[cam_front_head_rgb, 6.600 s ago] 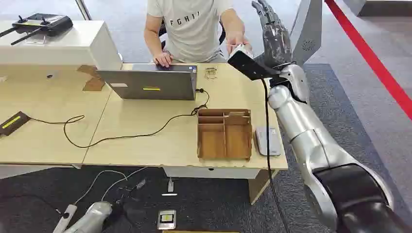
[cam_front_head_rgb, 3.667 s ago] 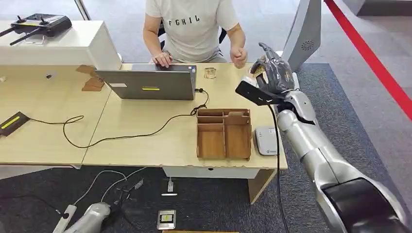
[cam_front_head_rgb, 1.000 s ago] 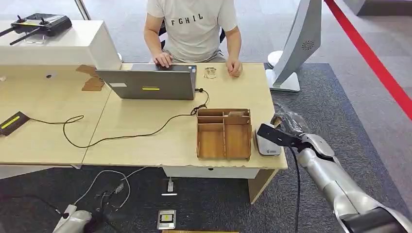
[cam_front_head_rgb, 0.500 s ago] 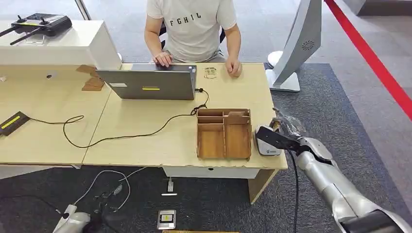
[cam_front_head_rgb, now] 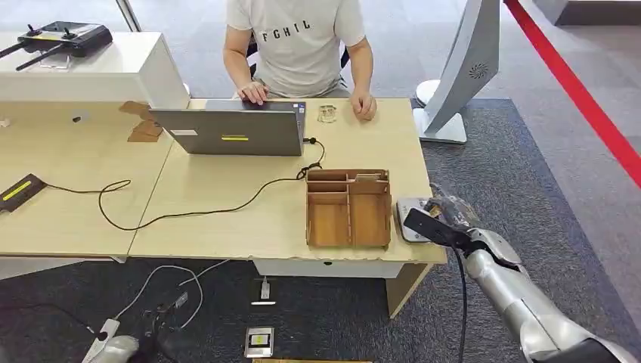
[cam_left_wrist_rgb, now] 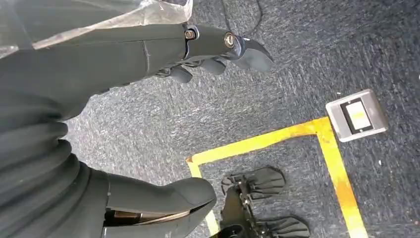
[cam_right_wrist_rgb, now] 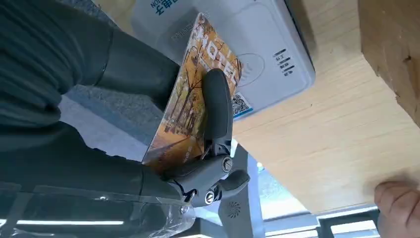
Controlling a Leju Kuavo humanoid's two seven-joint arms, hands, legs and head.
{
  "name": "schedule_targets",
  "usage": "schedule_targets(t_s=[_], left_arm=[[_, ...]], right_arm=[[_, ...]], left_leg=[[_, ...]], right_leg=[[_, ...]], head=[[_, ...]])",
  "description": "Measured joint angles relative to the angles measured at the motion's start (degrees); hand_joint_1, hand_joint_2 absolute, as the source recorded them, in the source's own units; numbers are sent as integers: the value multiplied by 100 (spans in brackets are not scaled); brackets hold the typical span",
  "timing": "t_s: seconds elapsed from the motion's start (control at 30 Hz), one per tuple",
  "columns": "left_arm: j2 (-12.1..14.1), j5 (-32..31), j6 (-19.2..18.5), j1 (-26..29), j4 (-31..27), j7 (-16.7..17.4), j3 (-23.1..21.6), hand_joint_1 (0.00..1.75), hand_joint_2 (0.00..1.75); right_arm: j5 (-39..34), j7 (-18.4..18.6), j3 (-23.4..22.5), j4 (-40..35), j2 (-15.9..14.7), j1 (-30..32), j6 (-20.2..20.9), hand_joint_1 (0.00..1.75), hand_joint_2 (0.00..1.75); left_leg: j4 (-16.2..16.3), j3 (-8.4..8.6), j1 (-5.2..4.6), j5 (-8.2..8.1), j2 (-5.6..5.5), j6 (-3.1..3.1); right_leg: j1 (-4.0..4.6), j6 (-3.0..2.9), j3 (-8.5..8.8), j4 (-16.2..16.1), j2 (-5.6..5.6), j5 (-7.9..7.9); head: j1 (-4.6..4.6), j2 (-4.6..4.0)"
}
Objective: Pass the card to the sensor for recognition and then transmit it.
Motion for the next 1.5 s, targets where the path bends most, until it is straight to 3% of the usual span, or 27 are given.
schedule_targets(t_s=[0.27, 0.63, 1.0, 1.5], left_arm=[[0, 2, -9, 14, -4, -18, -7, 0, 175], [-53, -190, -168, -110, -11, -18, -136, 0, 175], [-260, -205, -116, -262, -11, 37, -186, 0, 175], [-619, -385, -94, -481, -13, 79, -407, 0, 175]], right_arm=[[-79, -70, -20, 2, -4, 17, -61, 175, 175], [105, -691, -33, -114, -50, -236, -815, 175, 175], [332, -876, -15, -461, -26, -865, -833, 175, 175], [763, -802, 260, -424, 833, -1405, -765, 175, 175]], left_leg=[[1, 2, 0, 0, 0, 0], [1, -1, -1, 1, 0, 1], [2, -2, -1, 2, 1, 1], [2, -4, 0, 2, 1, 0]], right_leg=[[0, 0, 2, 0, 0, 0], [-1, 2, 0, 0, 0, 4], [-1, 0, 0, 0, 0, 7], [0, 0, -2, 2, 0, 7]], head=[[0, 0], [0, 0], [0, 0], [0, 0]])
